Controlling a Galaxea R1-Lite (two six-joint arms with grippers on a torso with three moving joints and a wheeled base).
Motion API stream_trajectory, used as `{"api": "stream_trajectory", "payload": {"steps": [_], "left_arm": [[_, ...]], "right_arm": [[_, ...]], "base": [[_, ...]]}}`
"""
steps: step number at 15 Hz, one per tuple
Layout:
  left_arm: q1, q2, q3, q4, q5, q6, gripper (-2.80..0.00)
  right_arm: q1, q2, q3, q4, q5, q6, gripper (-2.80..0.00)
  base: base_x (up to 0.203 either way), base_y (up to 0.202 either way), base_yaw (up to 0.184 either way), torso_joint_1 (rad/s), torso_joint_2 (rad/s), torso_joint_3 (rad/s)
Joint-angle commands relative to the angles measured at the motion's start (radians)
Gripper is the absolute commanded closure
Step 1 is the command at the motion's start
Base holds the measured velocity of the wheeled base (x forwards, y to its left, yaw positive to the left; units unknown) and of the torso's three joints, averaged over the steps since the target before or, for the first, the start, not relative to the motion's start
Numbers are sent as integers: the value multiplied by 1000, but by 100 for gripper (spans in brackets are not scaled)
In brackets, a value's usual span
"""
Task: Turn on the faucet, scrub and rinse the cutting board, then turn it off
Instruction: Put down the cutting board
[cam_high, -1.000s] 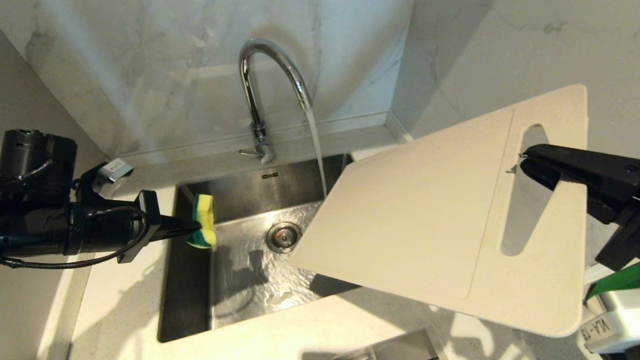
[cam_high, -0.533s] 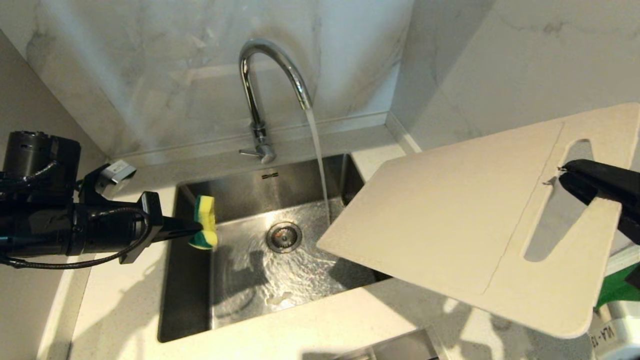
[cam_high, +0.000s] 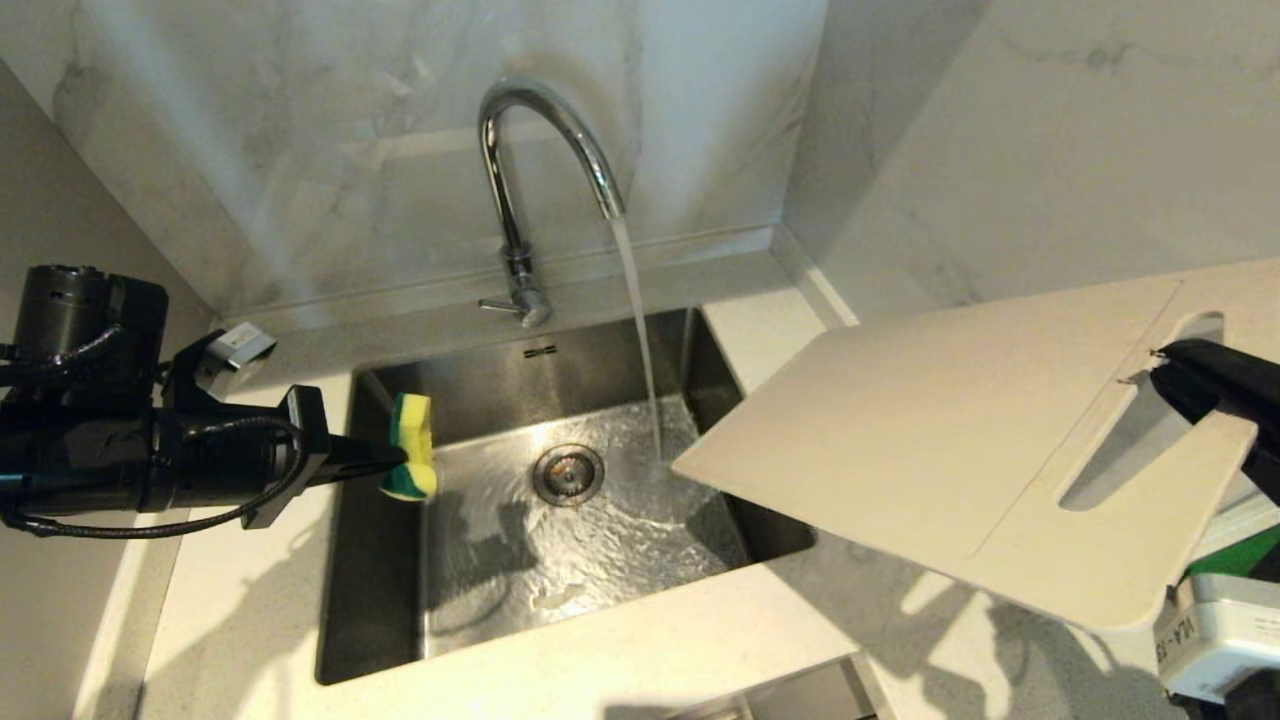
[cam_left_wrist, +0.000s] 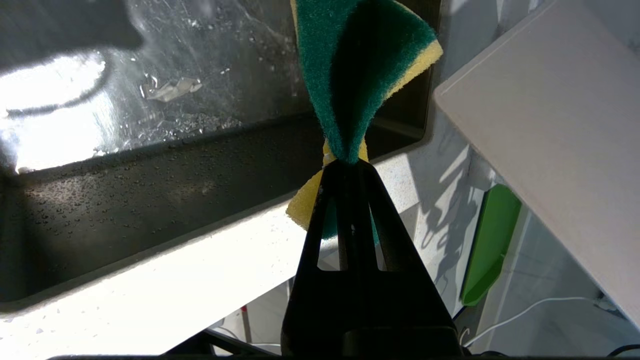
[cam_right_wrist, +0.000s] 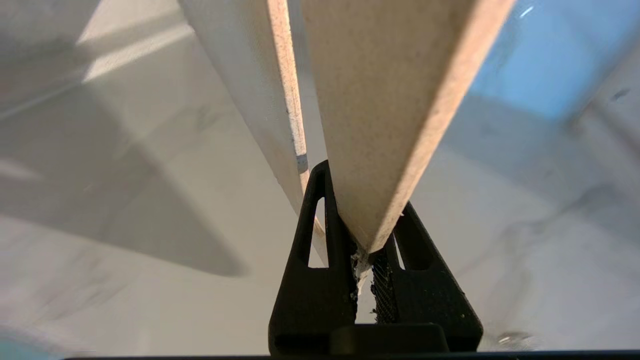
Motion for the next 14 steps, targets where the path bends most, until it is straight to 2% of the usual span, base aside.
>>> {"api": "stream_trajectory", "payload": {"steps": [1, 7, 14], "left_arm": [[1, 2, 0, 1, -2, -4, 0], [-4, 3, 0, 0, -3, -4, 0], [-4, 5, 3, 0, -3, -4, 0]], "right_arm": [[0, 7, 27, -4, -21, -6, 0], [0, 22, 59, -6, -68, -4, 0], [0, 54, 65, -6, -86, 19, 0]], "base": [[0, 0, 0, 0, 0, 0], [0, 0, 0, 0, 0, 0], [0, 0, 0, 0, 0, 0]]}}
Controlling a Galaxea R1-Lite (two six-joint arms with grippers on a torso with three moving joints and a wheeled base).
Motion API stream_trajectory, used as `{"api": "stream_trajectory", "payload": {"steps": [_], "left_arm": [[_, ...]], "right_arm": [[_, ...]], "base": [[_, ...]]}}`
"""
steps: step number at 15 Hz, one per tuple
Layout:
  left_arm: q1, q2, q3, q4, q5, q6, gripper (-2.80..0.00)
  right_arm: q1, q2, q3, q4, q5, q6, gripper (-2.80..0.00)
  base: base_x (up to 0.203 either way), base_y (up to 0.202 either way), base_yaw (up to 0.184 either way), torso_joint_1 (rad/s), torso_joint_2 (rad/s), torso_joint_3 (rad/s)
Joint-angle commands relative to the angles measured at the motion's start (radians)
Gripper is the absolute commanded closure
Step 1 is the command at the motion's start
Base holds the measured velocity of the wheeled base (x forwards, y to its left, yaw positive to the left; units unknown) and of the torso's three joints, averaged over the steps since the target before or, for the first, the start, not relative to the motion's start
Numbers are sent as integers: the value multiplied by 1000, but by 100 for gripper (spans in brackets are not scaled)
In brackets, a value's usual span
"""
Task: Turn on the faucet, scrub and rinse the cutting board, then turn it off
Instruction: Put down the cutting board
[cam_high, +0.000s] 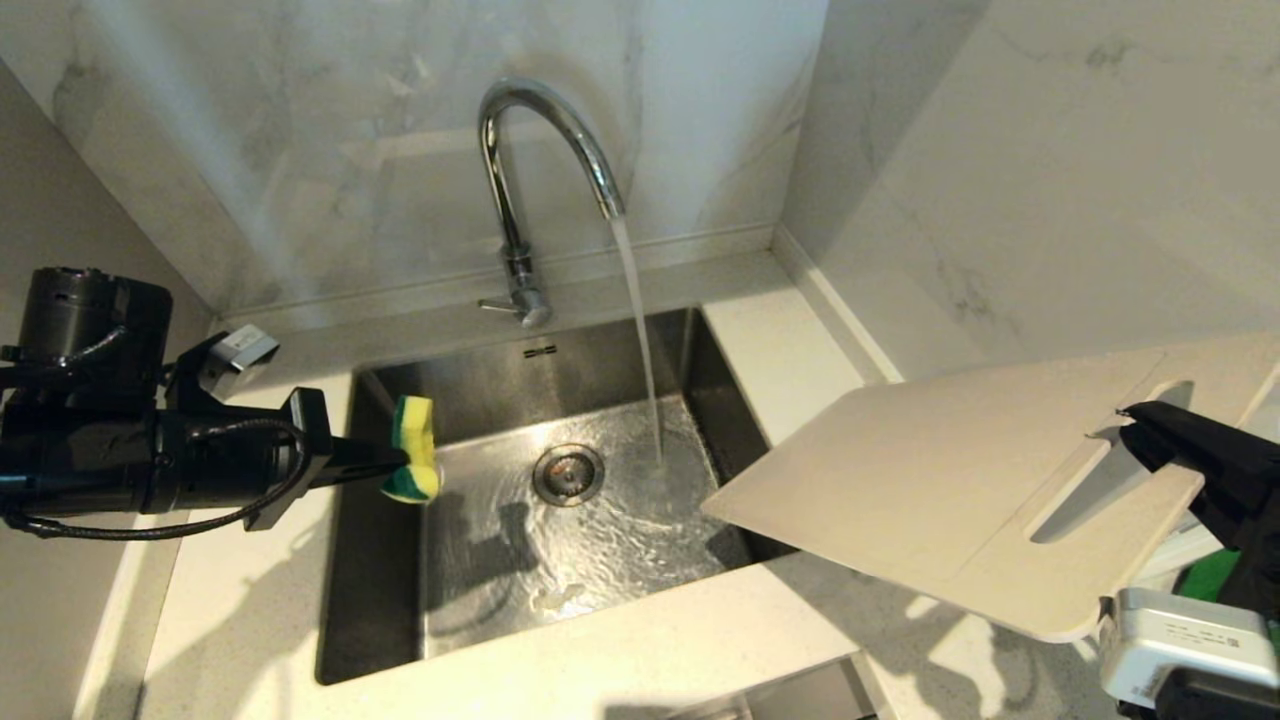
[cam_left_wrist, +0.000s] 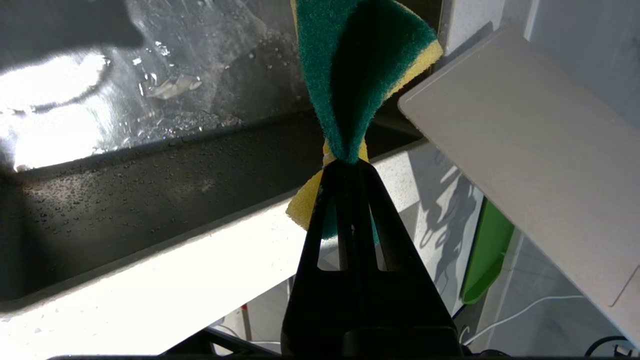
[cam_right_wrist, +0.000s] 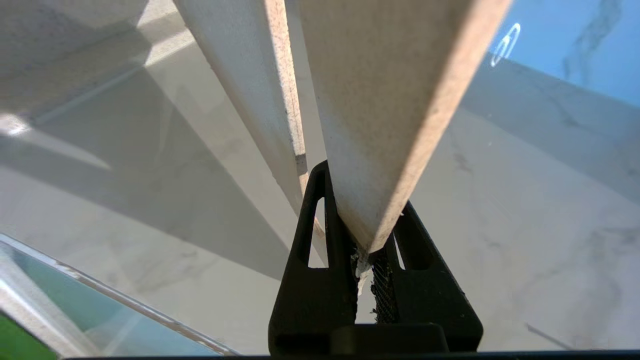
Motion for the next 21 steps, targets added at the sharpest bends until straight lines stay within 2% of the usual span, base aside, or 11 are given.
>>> {"api": "stream_trajectory", "payload": {"steps": [1, 4, 6, 8, 17, 21], "left_arm": [[1, 0, 1, -1, -2, -4, 0], [1, -2, 1, 0, -2, -4, 0], [0, -1, 1, -1, -2, -4, 0], [0, 5, 0, -2, -4, -2, 0], [-2, 27, 0, -7, -29, -1, 0], [-9, 37, -2, -10, -31, -1, 0]], "right_arm": [[0, 16, -2, -3, 0, -9, 0], [-1, 17, 6, -3, -17, 5, 0], [-1, 15, 35, -3, -52, 54, 0], [-1, 5, 53, -2, -80, 65, 0], [-1, 16, 137, 7, -91, 74, 0], [-1, 17, 160, 68, -91, 101, 0]], "base": [[0, 0, 0, 0, 0, 0], [0, 0, 0, 0, 0, 0], [0, 0, 0, 0, 0, 0], [0, 0, 0, 0, 0, 0], [0, 0, 0, 0, 0, 0], [0, 0, 0, 0, 0, 0]]}}
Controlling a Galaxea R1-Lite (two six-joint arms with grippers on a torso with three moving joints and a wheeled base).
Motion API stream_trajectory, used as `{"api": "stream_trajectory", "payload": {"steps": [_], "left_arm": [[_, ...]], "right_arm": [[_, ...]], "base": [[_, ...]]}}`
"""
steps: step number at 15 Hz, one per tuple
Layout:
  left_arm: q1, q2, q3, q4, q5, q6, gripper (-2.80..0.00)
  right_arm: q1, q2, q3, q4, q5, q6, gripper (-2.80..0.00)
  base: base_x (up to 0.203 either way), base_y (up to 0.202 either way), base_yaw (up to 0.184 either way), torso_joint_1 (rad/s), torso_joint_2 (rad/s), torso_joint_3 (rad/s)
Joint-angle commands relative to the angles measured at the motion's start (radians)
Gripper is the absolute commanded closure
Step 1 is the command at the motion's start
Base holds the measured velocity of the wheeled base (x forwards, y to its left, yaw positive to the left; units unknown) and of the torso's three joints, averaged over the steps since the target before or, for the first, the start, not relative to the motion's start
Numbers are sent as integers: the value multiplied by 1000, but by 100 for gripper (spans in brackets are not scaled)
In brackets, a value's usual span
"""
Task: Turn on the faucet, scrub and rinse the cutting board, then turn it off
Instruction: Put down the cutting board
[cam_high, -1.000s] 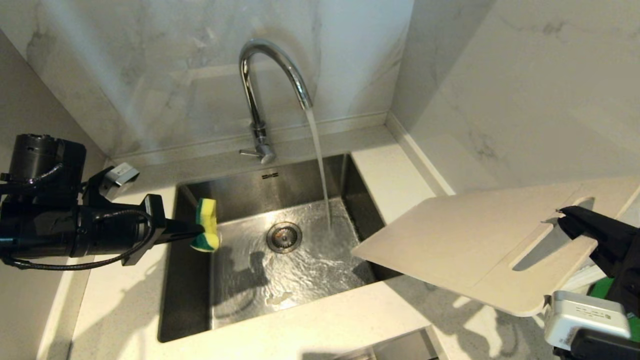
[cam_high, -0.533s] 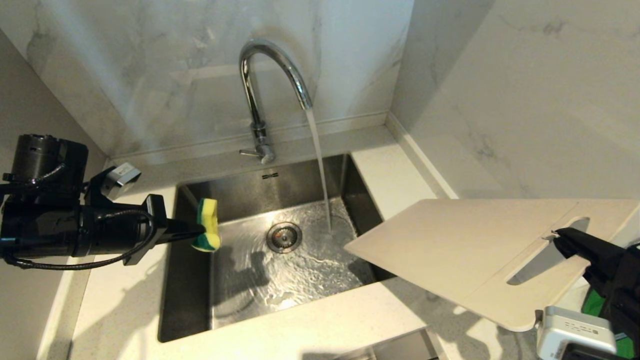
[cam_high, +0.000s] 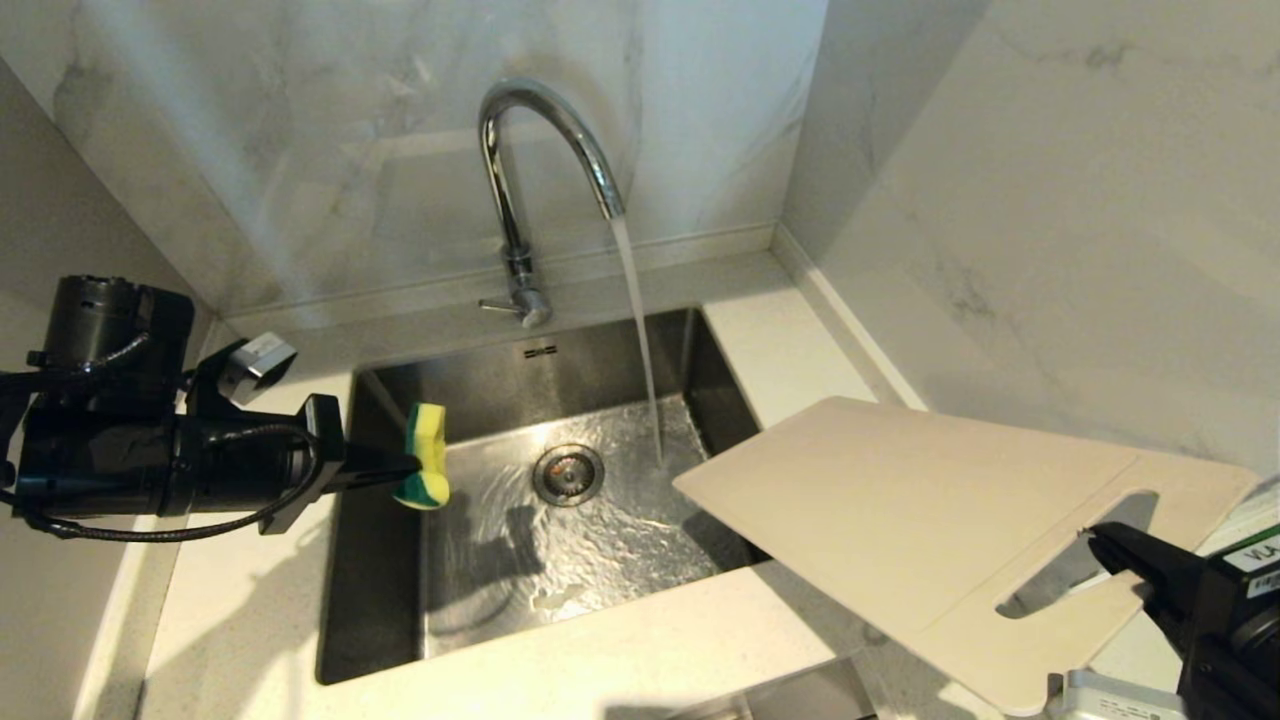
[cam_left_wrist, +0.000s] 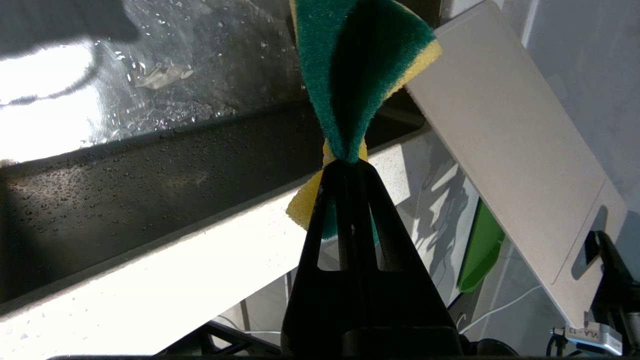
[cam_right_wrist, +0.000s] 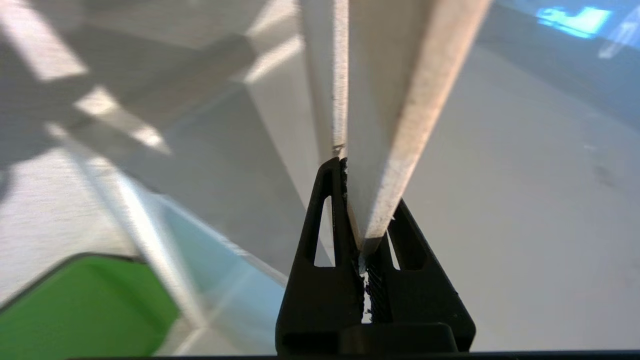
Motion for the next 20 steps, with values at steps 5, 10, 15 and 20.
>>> {"api": "stream_trajectory", "payload": {"steps": [5, 10, 15, 20], "left_arm": [[-1, 13, -6, -2, 0, -4, 0], [4, 47, -30, -4, 1, -3, 0], [22, 82, -57, -4, 1, 0, 0], [56, 135, -99, -2, 2, 4, 0]], "right_arm": [[1, 6, 87, 32, 0, 18, 0], [2, 69, 95, 107, 1, 49, 0], [2, 134, 121, 109, 12, 51, 0], [3, 269, 120, 109, 77, 66, 0]], "base": [[0, 0, 0, 0, 0, 0], [0, 0, 0, 0, 0, 0], [0, 0, 0, 0, 0, 0], [0, 0, 0, 0, 0, 0]]}}
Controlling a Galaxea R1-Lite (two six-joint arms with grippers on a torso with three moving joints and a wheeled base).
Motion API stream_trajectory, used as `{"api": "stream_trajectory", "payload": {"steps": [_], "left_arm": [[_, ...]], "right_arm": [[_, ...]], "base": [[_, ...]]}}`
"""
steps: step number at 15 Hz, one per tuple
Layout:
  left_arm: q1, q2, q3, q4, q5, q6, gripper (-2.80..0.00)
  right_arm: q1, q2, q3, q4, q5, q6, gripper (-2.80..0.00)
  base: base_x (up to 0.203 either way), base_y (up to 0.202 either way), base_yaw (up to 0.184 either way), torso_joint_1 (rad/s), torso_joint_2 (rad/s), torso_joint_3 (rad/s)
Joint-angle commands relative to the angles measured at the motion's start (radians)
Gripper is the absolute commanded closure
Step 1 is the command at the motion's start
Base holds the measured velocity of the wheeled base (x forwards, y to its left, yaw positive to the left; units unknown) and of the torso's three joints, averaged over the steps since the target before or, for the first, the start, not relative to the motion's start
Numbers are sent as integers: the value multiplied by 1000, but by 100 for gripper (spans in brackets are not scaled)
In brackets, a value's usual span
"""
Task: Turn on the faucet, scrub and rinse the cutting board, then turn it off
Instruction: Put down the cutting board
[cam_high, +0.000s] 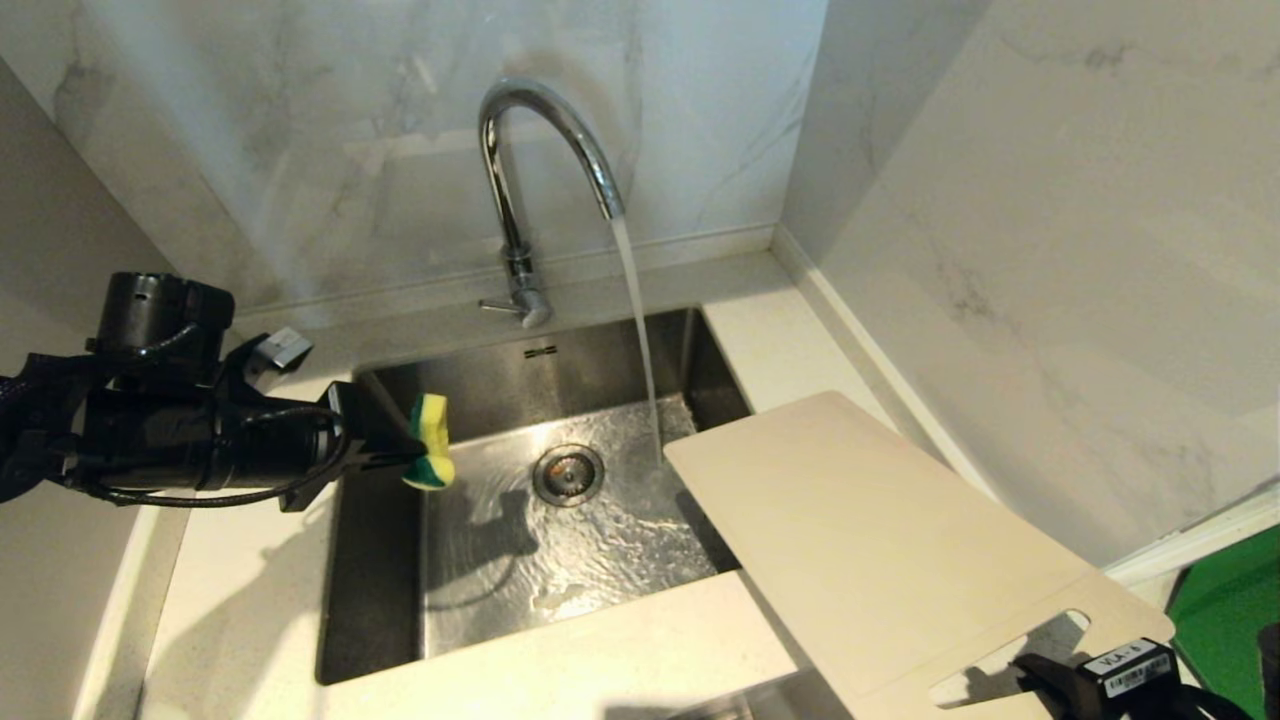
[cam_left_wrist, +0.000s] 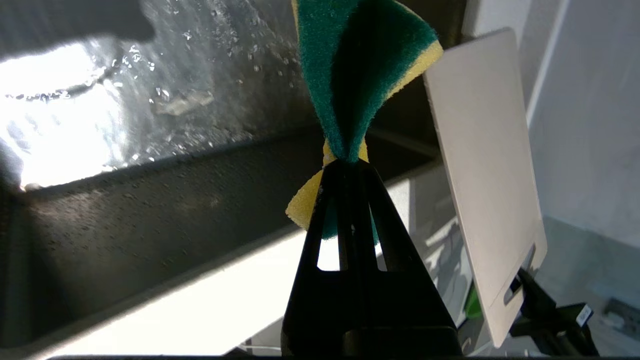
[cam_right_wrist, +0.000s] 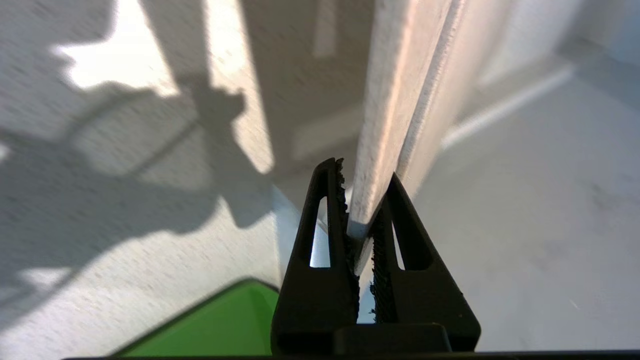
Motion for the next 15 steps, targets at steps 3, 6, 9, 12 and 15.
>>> {"api": "stream_trajectory", "payload": {"steps": [3, 6, 9, 12, 15], "left_arm": [[10, 67, -31, -1, -2, -1, 0], [10, 100, -39, -1, -1, 16, 0], [10, 104, -48, -1, -1, 17, 0], [10, 112, -51, -1, 0, 18, 0], [15, 116, -53, -1, -1, 18, 0]], "right_arm": [[1, 141, 2, -1, 60, 6, 0], [4, 206, 1, -2, 107, 7, 0], [5, 279, -14, -5, 144, 6, 0], [20, 368, -62, -6, 171, 12, 0], [86, 423, -91, -5, 178, 66, 0]], "base": [[0, 0, 0, 0, 0, 0], [0, 0, 0, 0, 0, 0], [0, 0, 0, 0, 0, 0], [0, 0, 0, 0, 0, 0], [0, 0, 0, 0, 0, 0]]}}
